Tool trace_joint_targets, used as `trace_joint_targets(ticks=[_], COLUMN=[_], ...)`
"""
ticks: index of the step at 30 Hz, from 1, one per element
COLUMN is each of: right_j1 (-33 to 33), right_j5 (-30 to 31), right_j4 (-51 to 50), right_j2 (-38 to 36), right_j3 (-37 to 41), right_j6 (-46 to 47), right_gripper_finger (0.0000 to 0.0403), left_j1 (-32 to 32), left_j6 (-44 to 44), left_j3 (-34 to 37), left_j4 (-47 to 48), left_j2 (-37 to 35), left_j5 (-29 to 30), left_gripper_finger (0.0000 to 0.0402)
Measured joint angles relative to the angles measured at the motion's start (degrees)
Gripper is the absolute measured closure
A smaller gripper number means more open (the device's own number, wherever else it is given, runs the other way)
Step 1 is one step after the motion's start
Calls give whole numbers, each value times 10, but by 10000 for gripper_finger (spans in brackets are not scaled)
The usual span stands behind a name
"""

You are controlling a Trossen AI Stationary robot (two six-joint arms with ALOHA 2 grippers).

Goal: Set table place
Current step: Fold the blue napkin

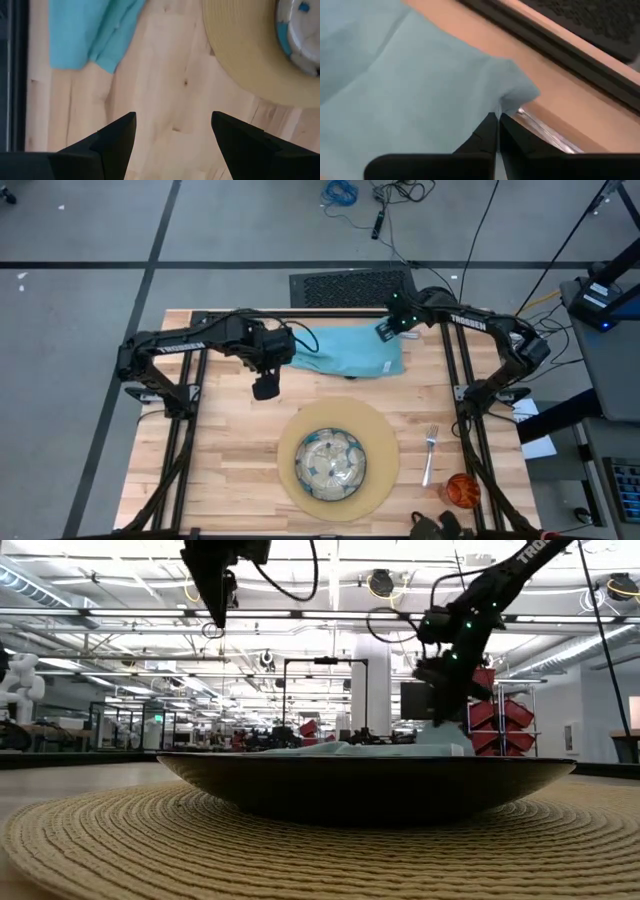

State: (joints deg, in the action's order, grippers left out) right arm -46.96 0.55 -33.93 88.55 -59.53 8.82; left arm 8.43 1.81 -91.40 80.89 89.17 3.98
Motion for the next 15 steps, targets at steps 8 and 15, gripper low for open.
trace_joint_targets(ticks=[8, 15], right_j1=[6, 12], right_j5=[30, -82], right_j4=[-27, -1], right_j2=[-2, -2], right_j3=[2, 2], right_j6=[7, 10], right_gripper_finger=[394, 360], left_j1=[7, 58], left_j6=[-73, -120], left_j3=[122, 219], left_j4=[-75, -236], left_j2=[0, 1], left_j5=[-5, 89], left_gripper_finger=[152, 152])
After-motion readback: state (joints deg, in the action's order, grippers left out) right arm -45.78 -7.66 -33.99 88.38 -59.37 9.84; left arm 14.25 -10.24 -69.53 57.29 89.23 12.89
